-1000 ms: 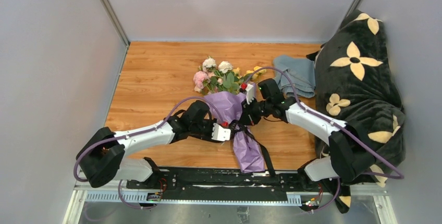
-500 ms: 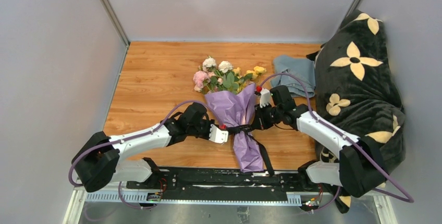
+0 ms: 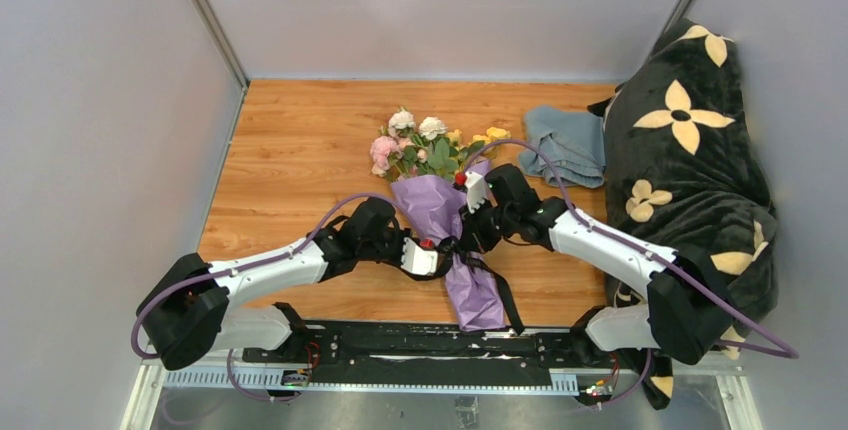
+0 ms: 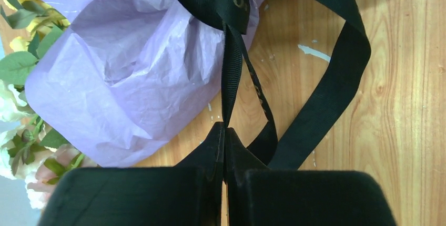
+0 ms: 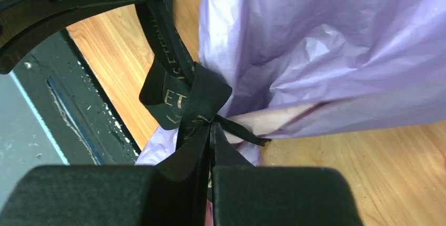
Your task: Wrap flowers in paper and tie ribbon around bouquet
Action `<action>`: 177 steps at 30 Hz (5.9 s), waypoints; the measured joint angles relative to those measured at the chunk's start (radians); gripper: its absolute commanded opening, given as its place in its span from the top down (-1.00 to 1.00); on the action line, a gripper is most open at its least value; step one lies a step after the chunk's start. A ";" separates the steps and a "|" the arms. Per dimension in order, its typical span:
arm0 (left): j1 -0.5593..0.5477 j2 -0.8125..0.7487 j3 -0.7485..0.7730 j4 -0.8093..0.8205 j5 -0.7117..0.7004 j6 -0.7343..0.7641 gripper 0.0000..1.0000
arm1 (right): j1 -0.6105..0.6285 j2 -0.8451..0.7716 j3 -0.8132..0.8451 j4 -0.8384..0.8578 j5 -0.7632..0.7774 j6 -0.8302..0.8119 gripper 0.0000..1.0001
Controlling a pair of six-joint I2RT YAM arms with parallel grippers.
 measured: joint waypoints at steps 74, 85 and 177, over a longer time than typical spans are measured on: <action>0.348 -0.101 -0.237 -0.019 -0.116 0.550 0.87 | -0.580 -0.031 -0.154 -0.140 0.189 0.059 0.98; 0.365 -0.204 -0.085 -0.245 -0.016 0.449 -0.51 | -0.192 -0.043 -0.088 0.014 -0.032 0.006 0.33; 0.026 -0.277 0.000 -0.937 0.236 0.666 0.41 | 0.084 0.312 0.008 0.406 -0.245 -0.034 -0.49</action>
